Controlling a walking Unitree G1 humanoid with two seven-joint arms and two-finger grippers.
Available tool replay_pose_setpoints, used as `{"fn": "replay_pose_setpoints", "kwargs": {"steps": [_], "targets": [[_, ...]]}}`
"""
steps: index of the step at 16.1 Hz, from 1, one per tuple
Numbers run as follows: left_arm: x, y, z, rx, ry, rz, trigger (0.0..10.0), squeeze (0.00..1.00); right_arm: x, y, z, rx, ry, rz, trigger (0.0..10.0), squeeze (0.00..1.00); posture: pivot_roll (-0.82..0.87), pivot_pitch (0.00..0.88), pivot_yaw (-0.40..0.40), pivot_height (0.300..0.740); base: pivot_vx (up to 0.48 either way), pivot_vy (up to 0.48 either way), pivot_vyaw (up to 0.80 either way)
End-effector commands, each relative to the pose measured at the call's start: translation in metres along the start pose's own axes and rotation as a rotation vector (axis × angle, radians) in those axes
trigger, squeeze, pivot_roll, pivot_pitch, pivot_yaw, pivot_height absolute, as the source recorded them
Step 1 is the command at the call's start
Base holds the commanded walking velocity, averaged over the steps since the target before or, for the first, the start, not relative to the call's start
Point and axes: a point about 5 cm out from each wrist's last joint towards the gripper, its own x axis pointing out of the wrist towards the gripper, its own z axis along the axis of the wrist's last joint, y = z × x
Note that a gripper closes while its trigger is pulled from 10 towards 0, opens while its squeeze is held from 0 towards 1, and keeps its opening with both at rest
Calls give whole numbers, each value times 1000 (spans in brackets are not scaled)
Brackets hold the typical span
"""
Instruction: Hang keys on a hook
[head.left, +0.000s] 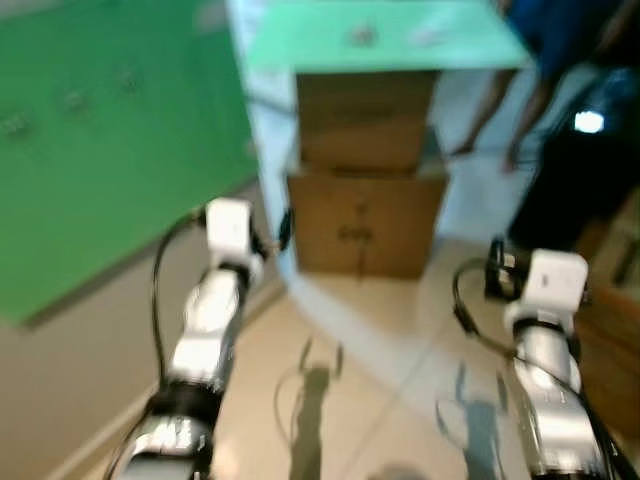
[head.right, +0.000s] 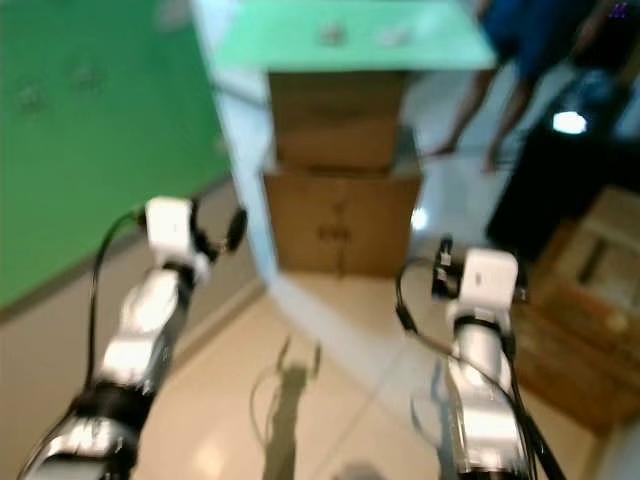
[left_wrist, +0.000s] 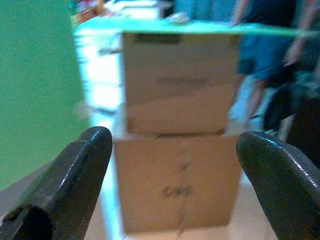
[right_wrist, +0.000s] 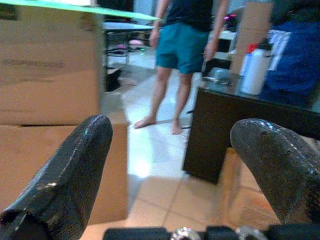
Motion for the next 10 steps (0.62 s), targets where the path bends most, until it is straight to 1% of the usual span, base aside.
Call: {"fn": "replay_pose_setpoints", "kwargs": {"steps": [1, 4, 7, 9, 10], "targets": [[4, -10, 6, 25, -9, -52, 10000, 0, 3, 1, 8, 1, -29, 4, 10000, 0, -190, 0, 52, 740, 458, 0, 0], [4, -16, 7, 34, -9, -92, 10000, 0, 2, 8, 8, -4, -29, 25, 10000, 0, -193, 0, 59, 740, 474, 0, 0], [4, -18, 6, 30, -3, -104, 10000, 0, 1, 9, 5, -8, -11, 34, 10000, 0, -196, 0, 62, 740, 480, 0, 0], [3, -26, 3, 39, 20, -157, 10000, 0, 0, 11, 3, -10, -2, 47, 10000, 0, -201, 0, 65, 740, 480, 0, 0], [3, -27, 2, 42, 24, -164, 10000, 0, 0, 11, 3, -10, -1, 50, 10000, 0, -203, 0, 67, 740, 480, 0, 0]]}}
